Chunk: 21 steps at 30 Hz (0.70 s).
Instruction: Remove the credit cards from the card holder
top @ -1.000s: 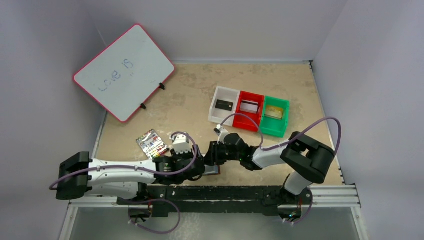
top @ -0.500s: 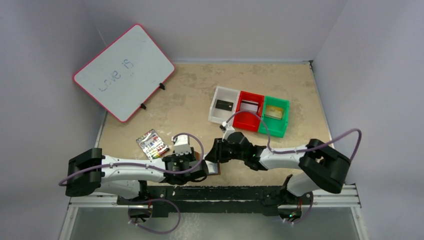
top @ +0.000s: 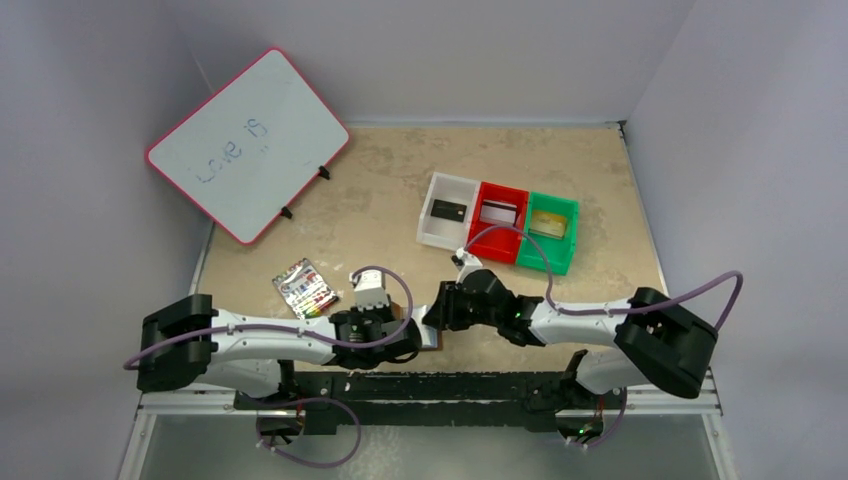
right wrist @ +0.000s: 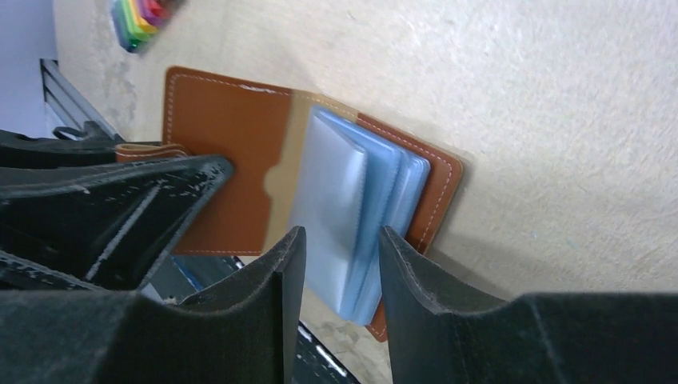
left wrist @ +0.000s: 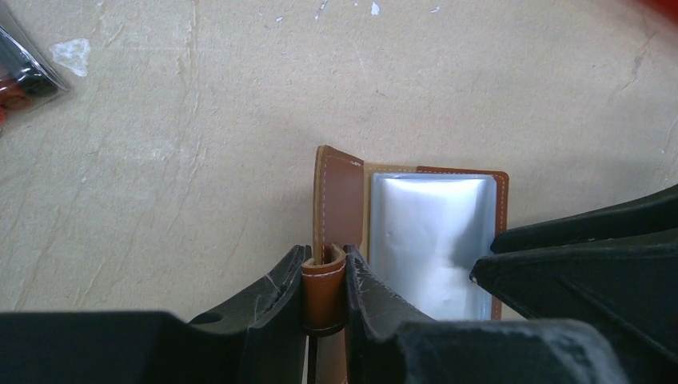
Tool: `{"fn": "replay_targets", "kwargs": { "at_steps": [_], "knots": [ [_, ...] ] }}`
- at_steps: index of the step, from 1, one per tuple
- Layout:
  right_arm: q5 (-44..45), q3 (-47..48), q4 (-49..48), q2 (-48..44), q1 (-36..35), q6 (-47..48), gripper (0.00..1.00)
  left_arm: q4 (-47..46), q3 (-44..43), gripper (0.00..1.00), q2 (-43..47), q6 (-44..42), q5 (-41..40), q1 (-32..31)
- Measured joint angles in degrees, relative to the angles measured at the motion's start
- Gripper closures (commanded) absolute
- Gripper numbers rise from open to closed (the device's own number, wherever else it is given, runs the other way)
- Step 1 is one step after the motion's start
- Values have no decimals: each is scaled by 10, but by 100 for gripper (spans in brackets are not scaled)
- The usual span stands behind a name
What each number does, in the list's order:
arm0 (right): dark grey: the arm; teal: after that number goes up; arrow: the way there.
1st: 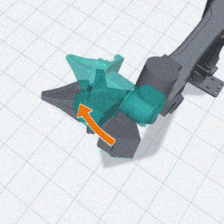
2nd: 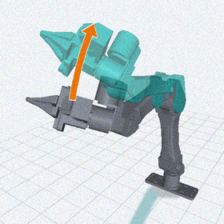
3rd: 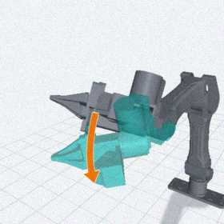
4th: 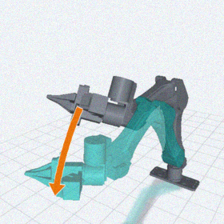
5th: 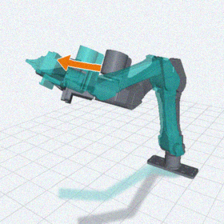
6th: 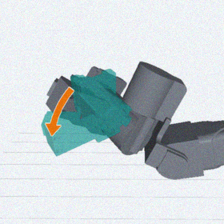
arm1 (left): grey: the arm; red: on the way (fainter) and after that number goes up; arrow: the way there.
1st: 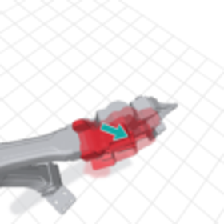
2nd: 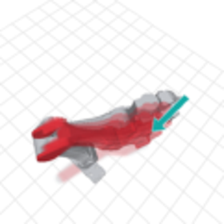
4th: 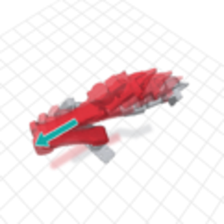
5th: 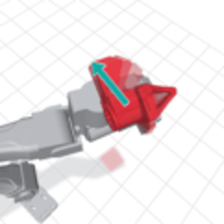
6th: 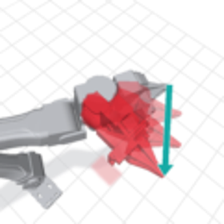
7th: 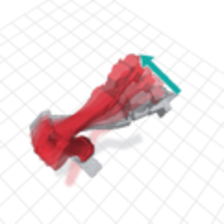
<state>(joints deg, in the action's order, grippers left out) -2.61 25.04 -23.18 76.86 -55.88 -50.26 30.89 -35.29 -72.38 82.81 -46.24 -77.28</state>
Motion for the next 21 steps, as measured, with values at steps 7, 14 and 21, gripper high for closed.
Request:
{"fn": "replay_targets", "kwargs": {
  "at_steps": [7,14,21],
  "knots": [
    [-15,-11,-26,28,0,-10,68,-8,0,90,-23,-3,-2,0],
    [-1,4,8,16,0,-8,57,-40,0,92,-45,-5,-4,0],
    [17,8,72,-73,0,4,55,-113,0,93,-86,-5,0,0]
  ]
}}
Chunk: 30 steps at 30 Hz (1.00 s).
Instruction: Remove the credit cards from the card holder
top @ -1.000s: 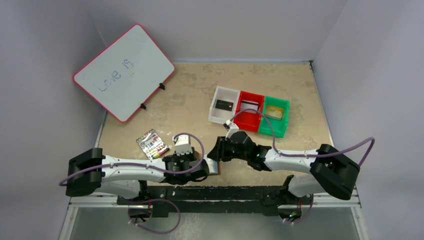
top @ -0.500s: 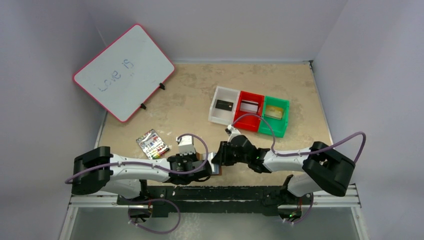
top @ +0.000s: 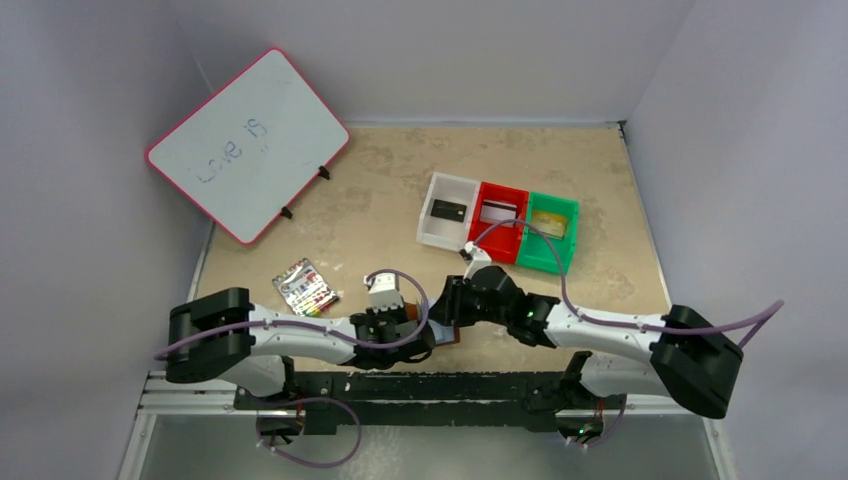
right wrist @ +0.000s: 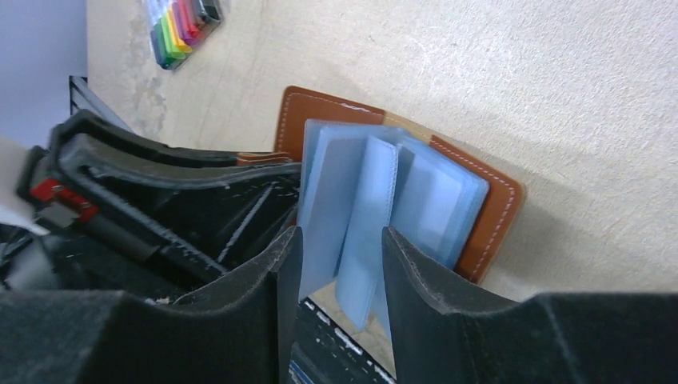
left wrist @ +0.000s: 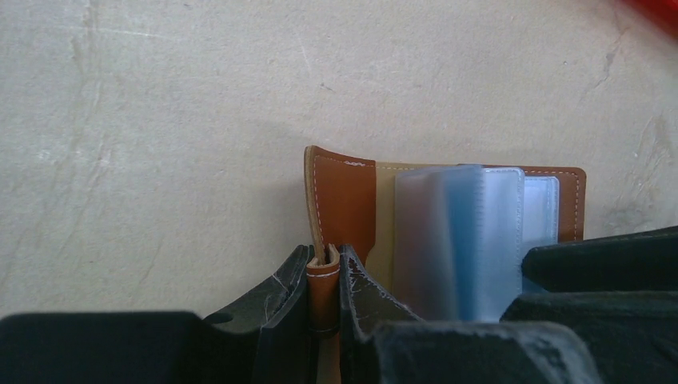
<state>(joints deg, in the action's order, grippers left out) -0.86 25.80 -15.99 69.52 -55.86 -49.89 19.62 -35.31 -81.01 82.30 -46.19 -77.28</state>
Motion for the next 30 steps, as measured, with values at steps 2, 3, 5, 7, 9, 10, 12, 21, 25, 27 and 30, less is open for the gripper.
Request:
{"fn": "replay_targets", "kwargs": {
  "at_steps": [2,3,5,7,9,10,12,21,25,27,30],
  "knots": [
    [2,0,12,-17,0,1,55,-13,-2,93,-9,0,0,0],
    [4,0,20,-25,0,1,56,-19,-3,93,-12,0,0,0],
    [4,0,35,-37,0,0,56,-29,-8,93,-17,-1,1,0],
    [4,0,46,-45,0,0,57,-36,-12,93,-19,-4,2,0],
    [4,-1,54,-52,0,0,58,-39,-16,93,-20,-5,3,0],
    [4,-1,57,-55,0,0,59,-40,-16,93,-20,-5,4,0],
    [5,-2,62,-61,0,0,60,-42,-17,93,-20,-5,4,0],
    [-4,-11,57,-86,0,-1,57,-46,-16,79,-7,-15,7,0],
    [-21,-16,37,-84,0,-2,57,-62,-10,76,16,-27,14,0],
    [-24,-17,28,-81,0,-2,56,-69,-4,76,27,-31,16,0],
    [-33,-21,13,-77,0,-7,56,-72,2,73,37,-37,19,0]
  ]
}}
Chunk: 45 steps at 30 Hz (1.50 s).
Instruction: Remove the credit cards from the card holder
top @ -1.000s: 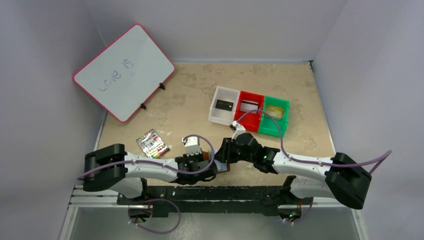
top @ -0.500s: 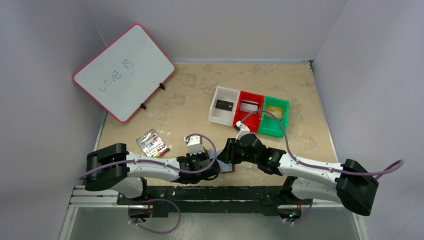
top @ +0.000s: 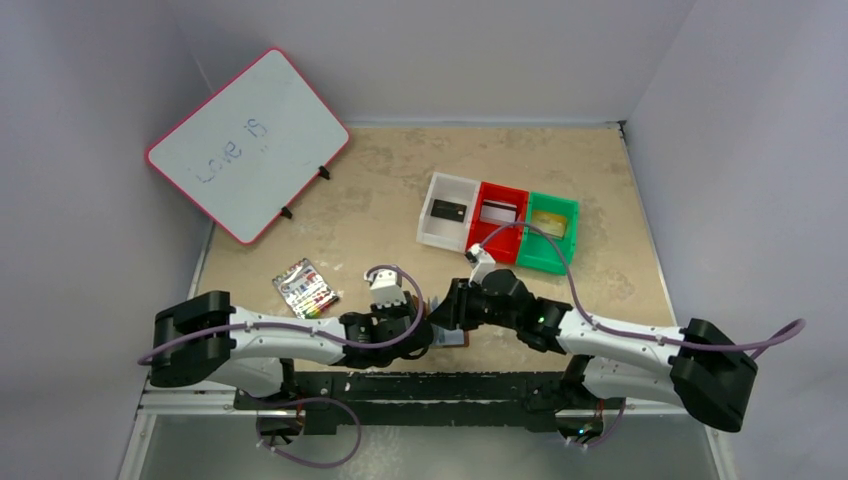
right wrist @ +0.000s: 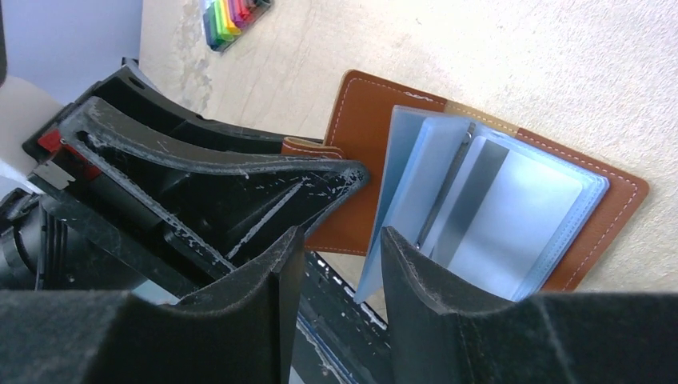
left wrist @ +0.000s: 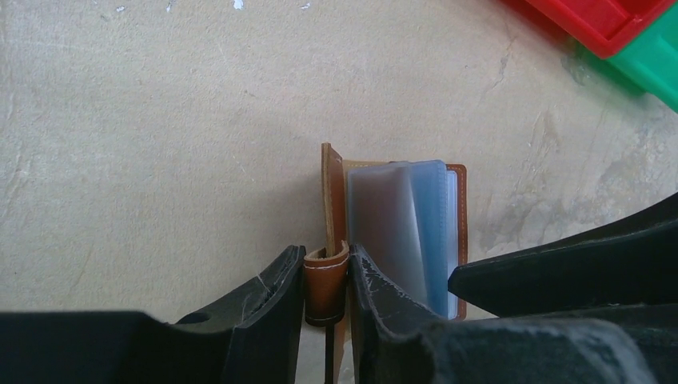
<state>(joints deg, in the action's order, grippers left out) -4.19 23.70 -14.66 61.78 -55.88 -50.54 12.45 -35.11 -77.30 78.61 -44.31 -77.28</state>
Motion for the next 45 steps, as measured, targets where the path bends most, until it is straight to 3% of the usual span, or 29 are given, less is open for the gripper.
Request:
{"fn": "replay_targets", "kwargs": {
  "at_steps": [6,15,27,39,45],
  "knots": [
    [-10,-8,-20,9,0,-9,56,0,3,69,12,-5,2,0],
    [-31,-9,-66,35,0,-12,57,1,13,71,22,-8,2,0],
    [-45,-9,-88,98,0,-13,53,35,30,56,68,0,-6,0],
    [-47,31,-93,150,0,2,26,60,50,53,101,20,-28,0],
    [-61,33,-95,153,0,16,25,76,54,51,112,35,-40,0]
  ]
}}
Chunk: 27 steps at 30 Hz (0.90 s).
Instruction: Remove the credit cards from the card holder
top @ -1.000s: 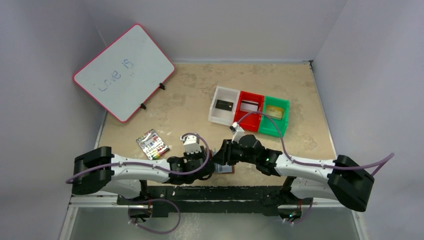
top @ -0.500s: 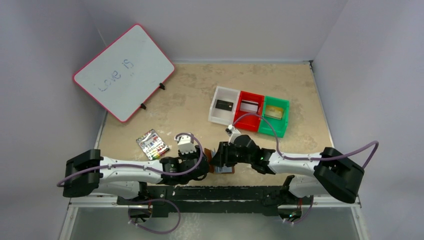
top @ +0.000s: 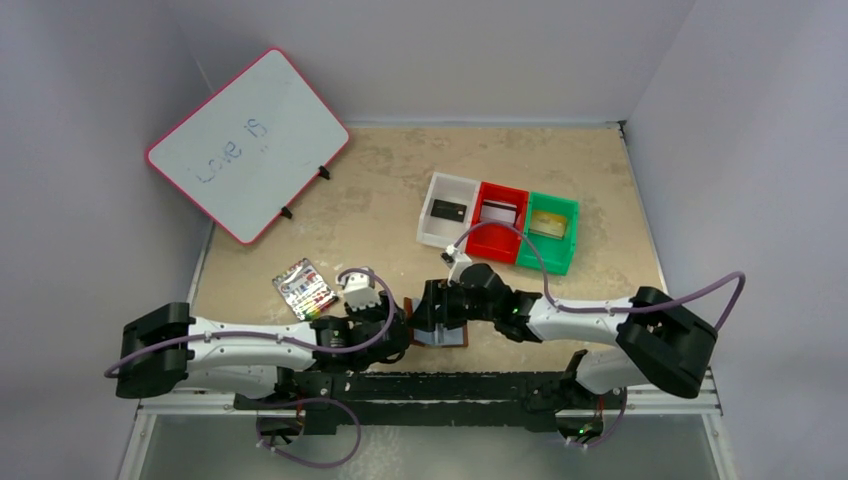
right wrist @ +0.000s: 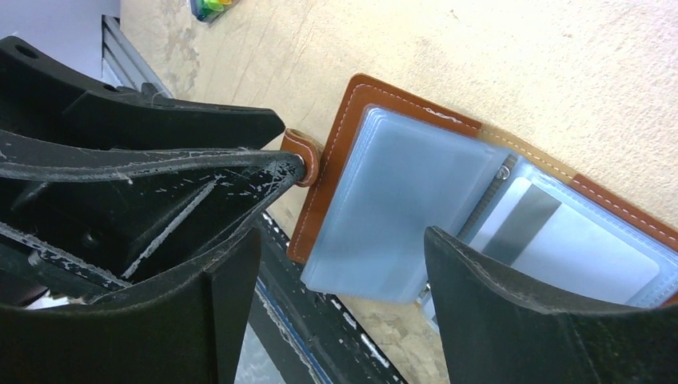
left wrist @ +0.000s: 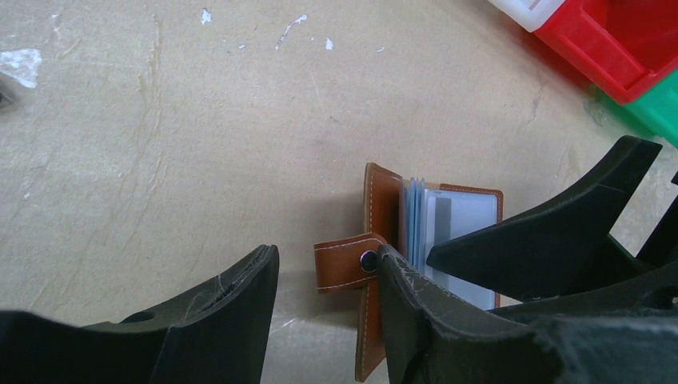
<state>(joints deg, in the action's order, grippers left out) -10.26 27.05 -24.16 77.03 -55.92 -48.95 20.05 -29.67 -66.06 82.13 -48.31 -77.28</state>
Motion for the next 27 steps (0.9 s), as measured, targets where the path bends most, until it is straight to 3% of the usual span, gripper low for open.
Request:
{"fn": "replay_targets", "kwargs": {
  "at_steps": [8,12,14,20,27],
  "knots": [
    [-3,14,-8,26,-3,4,49,19,11,50,40,15,-11,0],
    [-7,21,-13,48,-4,5,56,35,12,50,56,25,-16,0],
    [-10,30,-18,65,-6,5,57,40,13,50,64,28,-17,0],
    [-12,49,-17,99,-16,6,49,54,13,50,89,28,-20,0],
    [24,52,19,46,-19,9,58,50,13,49,83,24,-19,0]
  ]
}}
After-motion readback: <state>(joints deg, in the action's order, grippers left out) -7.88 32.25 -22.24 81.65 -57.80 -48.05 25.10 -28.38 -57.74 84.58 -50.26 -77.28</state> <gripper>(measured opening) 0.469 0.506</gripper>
